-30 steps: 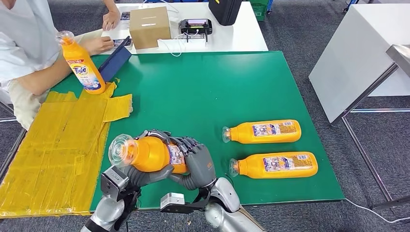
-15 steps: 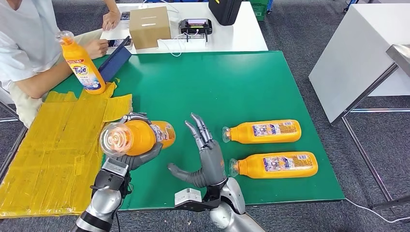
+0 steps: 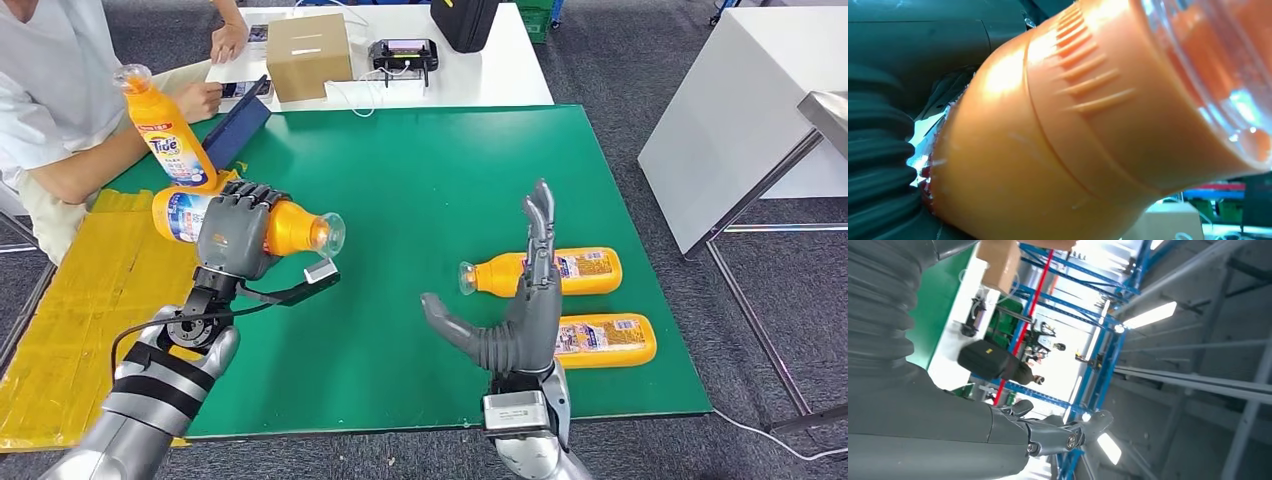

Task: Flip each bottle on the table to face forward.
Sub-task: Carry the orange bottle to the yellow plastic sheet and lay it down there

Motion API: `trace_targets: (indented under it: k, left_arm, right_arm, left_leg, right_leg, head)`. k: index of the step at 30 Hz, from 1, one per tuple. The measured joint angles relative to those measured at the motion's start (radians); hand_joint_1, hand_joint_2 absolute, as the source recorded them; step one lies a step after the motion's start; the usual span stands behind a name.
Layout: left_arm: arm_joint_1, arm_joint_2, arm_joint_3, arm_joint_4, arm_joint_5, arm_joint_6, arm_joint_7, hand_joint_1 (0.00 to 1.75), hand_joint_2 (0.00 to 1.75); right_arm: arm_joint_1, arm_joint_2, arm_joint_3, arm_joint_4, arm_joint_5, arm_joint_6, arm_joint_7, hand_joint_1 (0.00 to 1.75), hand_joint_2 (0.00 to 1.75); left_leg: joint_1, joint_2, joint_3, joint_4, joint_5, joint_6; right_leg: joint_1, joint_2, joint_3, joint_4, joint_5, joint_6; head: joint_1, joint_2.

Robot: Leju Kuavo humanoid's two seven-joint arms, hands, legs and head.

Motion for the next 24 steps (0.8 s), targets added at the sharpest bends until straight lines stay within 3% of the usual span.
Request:
trace_targets:
  k: [5,8,11,16,20,24]
  left_arm:
    - [-0.065,0.026,-0.057,0.092,0.011,-0.130,0.077,1.75,1.75]
    - [-0.120,0.027,-0.075,0.200,0.025,-0.169,0.069,1.75,1.75]
    - [-0.169,0.019,-0.063,0.321,0.073,-0.192,0.051,1.75,1.75]
    - [-0.226,0.014,-0.020,0.520,0.081,-0.226,0.101,1.75,1.75]
    - [-0.241,0.014,0.004,0.608,0.081,-0.243,0.120,1.75,1.75]
    - [-0.249,0.014,0.020,0.670,0.047,-0.281,0.195,1.75,1.75]
  right_arm:
    - [0.012,-0.006,-0.015,-0.051,-0.029,0.017,-0.004,0.00,1.75]
    - [0.020,-0.011,-0.027,-0.087,-0.060,0.043,0.000,0.00,1.75]
    - [0.026,-0.014,-0.042,-0.114,-0.068,0.053,-0.004,0.00,1.75]
    - [0.027,-0.019,-0.056,-0.129,-0.059,0.047,-0.009,0.00,1.75]
    - [0.027,-0.020,-0.063,-0.129,-0.057,0.042,-0.009,0.00,1.75]
    - [0.025,-0.021,-0.063,-0.129,-0.051,0.040,-0.004,0.00,1.75]
  left_leg:
    - [0.000,0.000,0.000,0.000,0.000,0.000]
    - [0.000,0.000,0.000,0.000,0.000,0.000]
    - [0.000,0.000,0.000,0.000,0.000,0.000]
    - [0.000,0.000,0.000,0.000,0.000,0.000]
    - [0.000,-0.001,0.000,0.000,0.000,0.000]
    - [0.000,-0.001,-0.001,0.000,0.000,0.000]
  right_leg:
    - [0.000,0.000,0.000,0.000,-0.001,0.000]
    - [0.000,0.000,0.000,0.000,-0.001,0.001]
    - [0.000,0.000,0.000,0.000,-0.001,0.001]
    - [0.000,0.001,0.000,0.000,0.000,0.001]
    - [0.000,0.000,0.000,0.000,-0.001,0.001]
    - [0.000,0.000,0.000,0.000,-0.001,0.001]
  head:
    - [0.000,0.000]
    - [0.000,0.000]
    - [0.000,0.000]
    - [0.000,0.000]
    - [0.000,0.000]
    - [0.000,0.000]
